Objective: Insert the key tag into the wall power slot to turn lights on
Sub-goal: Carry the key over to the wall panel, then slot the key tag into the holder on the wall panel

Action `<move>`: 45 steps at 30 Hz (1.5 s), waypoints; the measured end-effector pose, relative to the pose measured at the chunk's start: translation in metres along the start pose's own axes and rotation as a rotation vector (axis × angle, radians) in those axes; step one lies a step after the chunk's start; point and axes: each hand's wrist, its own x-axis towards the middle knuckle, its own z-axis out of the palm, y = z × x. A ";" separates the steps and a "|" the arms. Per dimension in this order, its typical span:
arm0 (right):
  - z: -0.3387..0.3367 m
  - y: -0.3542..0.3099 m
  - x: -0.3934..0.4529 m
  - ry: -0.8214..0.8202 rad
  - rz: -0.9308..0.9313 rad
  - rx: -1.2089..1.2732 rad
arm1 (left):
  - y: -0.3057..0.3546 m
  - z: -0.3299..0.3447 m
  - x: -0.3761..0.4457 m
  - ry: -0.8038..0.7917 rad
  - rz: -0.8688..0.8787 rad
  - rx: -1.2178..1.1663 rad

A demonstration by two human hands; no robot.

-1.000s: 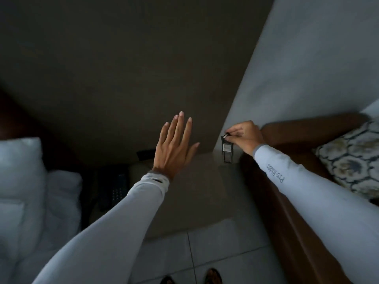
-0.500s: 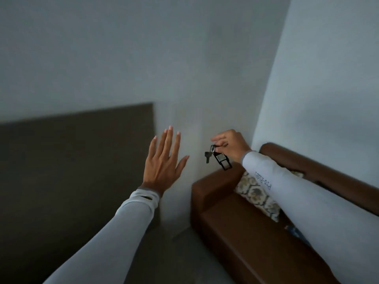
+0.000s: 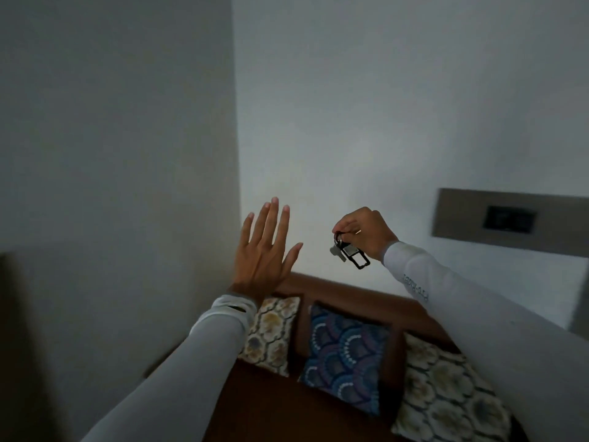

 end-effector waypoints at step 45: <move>-0.477 0.551 0.069 0.500 0.234 0.224 | 0.571 0.359 0.361 0.098 0.126 -0.169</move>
